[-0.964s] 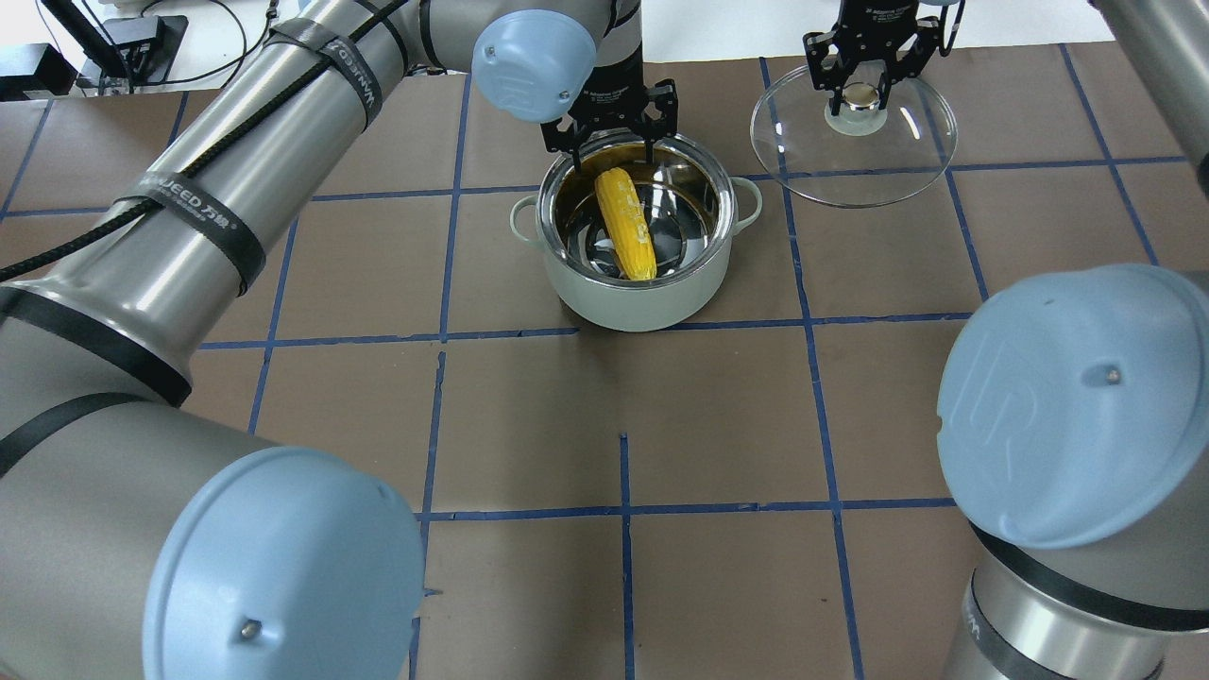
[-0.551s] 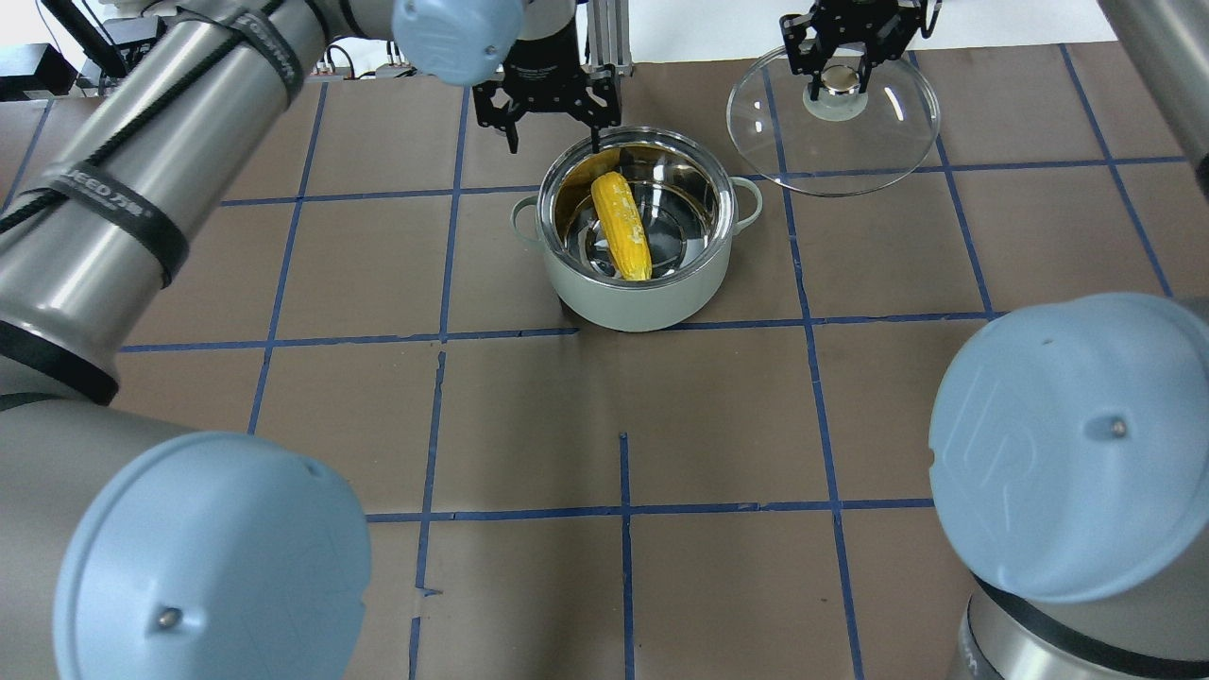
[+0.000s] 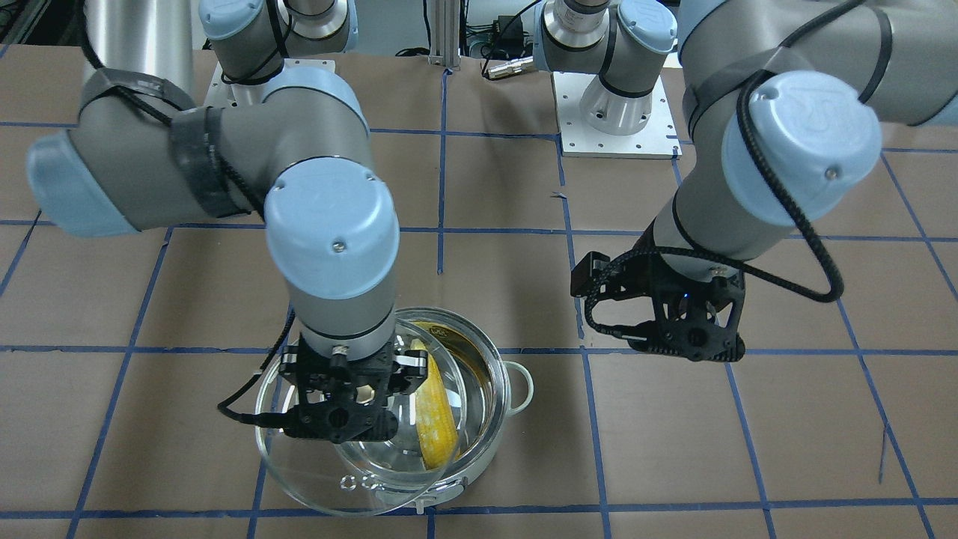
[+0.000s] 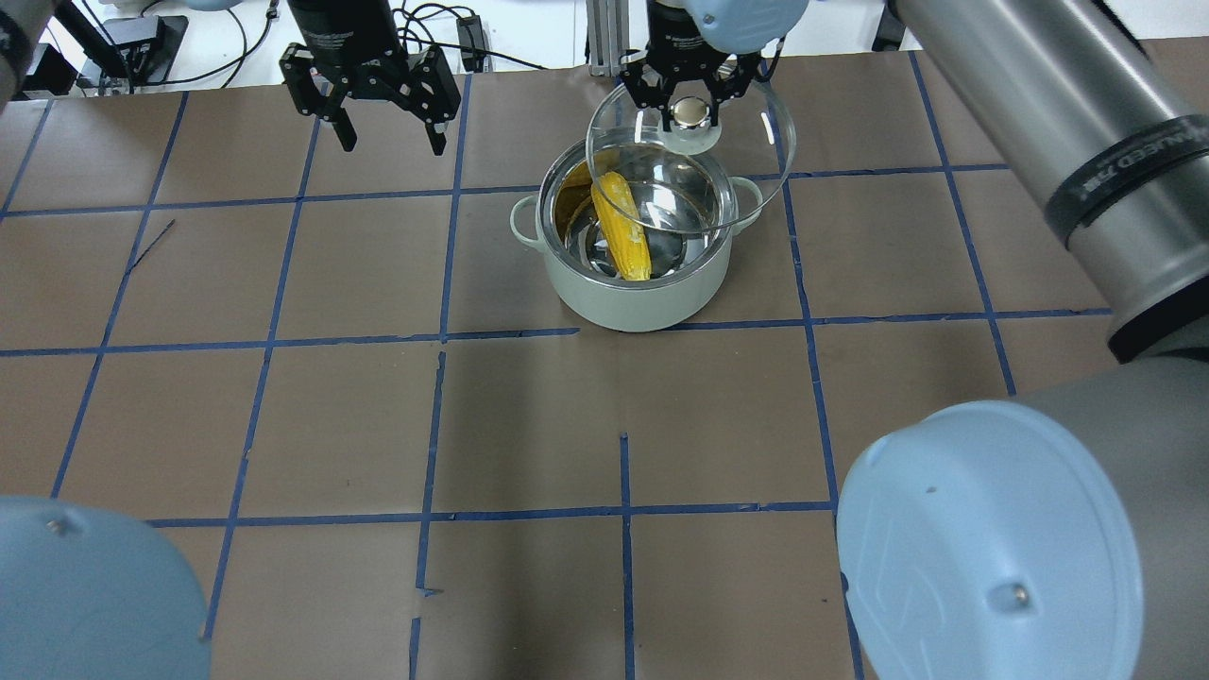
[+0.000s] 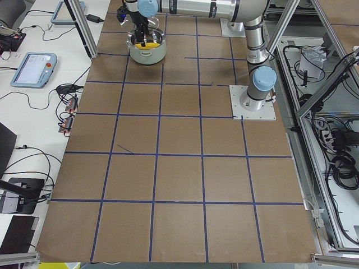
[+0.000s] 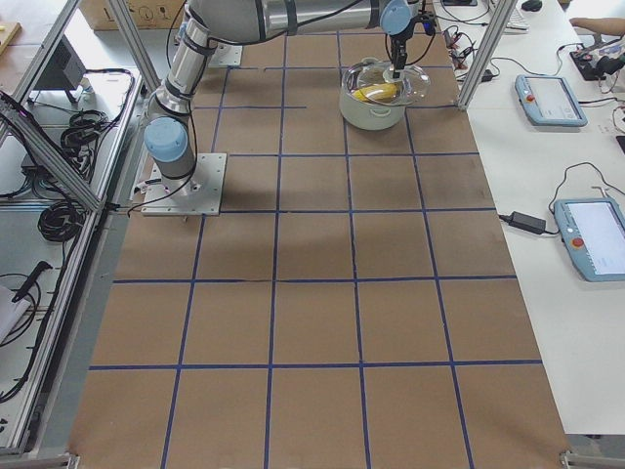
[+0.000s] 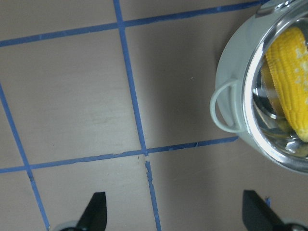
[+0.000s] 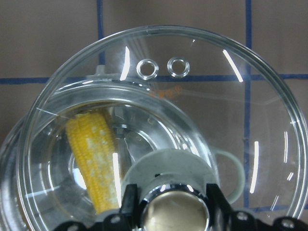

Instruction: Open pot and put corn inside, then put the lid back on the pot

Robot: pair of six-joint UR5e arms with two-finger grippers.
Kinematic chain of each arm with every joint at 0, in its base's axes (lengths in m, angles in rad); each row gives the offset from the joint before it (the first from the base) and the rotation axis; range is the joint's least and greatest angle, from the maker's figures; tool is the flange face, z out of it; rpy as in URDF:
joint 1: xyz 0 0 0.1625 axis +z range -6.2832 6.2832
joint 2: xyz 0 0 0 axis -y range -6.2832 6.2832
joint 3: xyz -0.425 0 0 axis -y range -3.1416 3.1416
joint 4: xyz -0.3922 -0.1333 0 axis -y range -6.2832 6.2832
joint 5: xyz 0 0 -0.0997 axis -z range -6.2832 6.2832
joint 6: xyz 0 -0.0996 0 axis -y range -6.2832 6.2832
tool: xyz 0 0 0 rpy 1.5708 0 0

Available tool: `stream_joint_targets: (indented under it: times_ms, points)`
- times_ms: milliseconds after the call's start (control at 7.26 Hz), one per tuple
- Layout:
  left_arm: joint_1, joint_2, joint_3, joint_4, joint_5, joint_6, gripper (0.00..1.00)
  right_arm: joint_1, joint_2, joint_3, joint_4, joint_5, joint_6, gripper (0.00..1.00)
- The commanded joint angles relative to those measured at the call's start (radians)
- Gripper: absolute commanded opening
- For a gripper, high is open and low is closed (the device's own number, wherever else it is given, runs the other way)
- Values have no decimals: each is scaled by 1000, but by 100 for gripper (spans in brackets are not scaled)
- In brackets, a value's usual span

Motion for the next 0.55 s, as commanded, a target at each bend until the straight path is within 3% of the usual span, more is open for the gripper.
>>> stream_joint_targets:
  times_ms: [0, 413]
  points:
    - [56, 150, -170, 2, 16, 8, 100, 54, -1, 50, -51, 3, 105, 21]
    - [75, 252, -261, 4, 25, 56, 100, 47, -4, 77, -82, 62, 104, 21]
